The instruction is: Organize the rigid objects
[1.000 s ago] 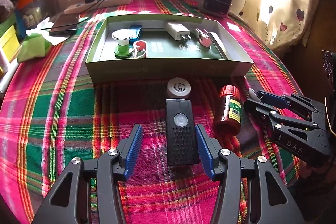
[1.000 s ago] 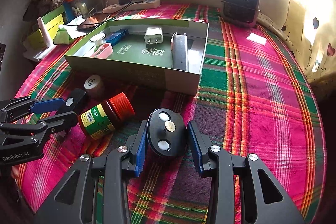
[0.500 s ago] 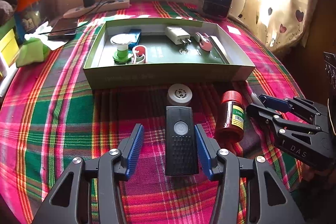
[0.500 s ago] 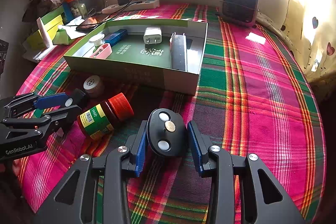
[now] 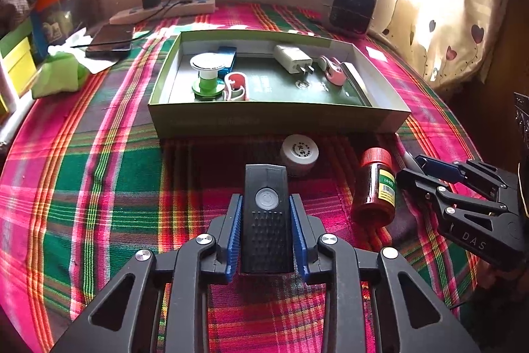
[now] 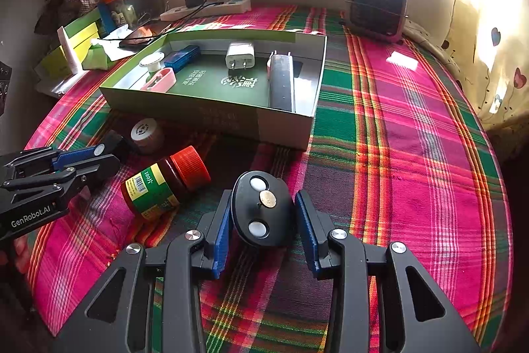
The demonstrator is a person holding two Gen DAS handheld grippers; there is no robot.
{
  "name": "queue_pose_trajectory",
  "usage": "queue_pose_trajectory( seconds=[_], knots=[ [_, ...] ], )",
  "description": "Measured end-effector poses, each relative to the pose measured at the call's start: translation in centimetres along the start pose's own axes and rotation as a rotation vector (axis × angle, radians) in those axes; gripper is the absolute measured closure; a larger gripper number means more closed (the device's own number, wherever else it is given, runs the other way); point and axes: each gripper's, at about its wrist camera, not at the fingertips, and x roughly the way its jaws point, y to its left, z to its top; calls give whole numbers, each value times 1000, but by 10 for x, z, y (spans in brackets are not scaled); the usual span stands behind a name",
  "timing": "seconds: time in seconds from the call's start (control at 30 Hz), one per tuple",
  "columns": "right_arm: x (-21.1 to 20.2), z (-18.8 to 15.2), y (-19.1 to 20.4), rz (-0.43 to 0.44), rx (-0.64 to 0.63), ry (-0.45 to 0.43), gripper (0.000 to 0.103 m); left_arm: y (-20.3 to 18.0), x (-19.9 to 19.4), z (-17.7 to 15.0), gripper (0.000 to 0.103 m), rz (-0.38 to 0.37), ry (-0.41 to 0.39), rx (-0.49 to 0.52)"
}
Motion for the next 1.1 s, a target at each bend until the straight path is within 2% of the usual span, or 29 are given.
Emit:
queue_pose_trajectory(
  seconds=[0.67, 1.1],
  knots=[
    [0, 0, 1, -1, -1, 0, 65, 1, -1, 0, 77, -2, 0, -1],
    [0, 0, 0, 0, 2, 0, 65, 2, -6, 7, 77, -37, -8, -13]
  ],
)
